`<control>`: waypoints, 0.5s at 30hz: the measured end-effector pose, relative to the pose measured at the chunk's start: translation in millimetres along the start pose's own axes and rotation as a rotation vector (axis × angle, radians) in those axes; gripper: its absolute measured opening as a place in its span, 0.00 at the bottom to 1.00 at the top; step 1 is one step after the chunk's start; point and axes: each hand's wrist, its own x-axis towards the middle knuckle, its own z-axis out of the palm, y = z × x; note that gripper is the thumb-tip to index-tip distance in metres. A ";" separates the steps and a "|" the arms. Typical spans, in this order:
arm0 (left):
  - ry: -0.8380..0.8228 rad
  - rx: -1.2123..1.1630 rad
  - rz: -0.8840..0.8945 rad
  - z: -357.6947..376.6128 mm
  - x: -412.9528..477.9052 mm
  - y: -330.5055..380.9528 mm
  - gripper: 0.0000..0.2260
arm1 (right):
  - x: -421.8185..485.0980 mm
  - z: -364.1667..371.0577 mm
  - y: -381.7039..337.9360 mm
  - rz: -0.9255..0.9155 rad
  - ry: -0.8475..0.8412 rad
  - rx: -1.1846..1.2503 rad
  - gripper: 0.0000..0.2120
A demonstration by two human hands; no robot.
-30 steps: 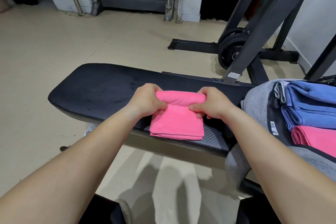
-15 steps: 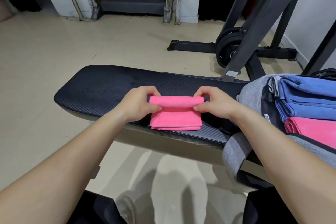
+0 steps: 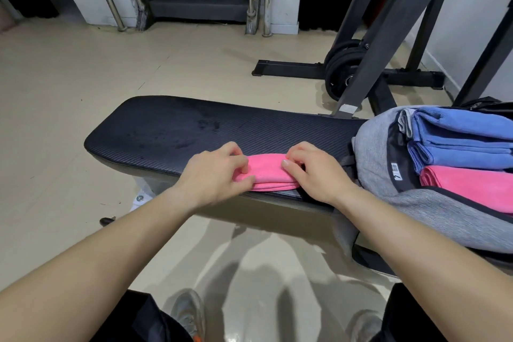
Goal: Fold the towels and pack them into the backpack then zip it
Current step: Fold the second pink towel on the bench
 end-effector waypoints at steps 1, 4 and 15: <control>0.002 0.047 -0.034 -5.8 5.2 7.1 0.18 | 0.2 3.4 -3.1 0.025 0.021 -0.015 0.15; 0.069 0.139 -0.129 -15.7 27.0 31.7 0.26 | 1.1 11.3 -12.7 0.061 0.054 -0.101 0.17; 0.055 -0.045 -0.308 46.9 44.2 43.5 0.22 | -0.1 1.6 -36.9 0.175 0.073 -0.335 0.10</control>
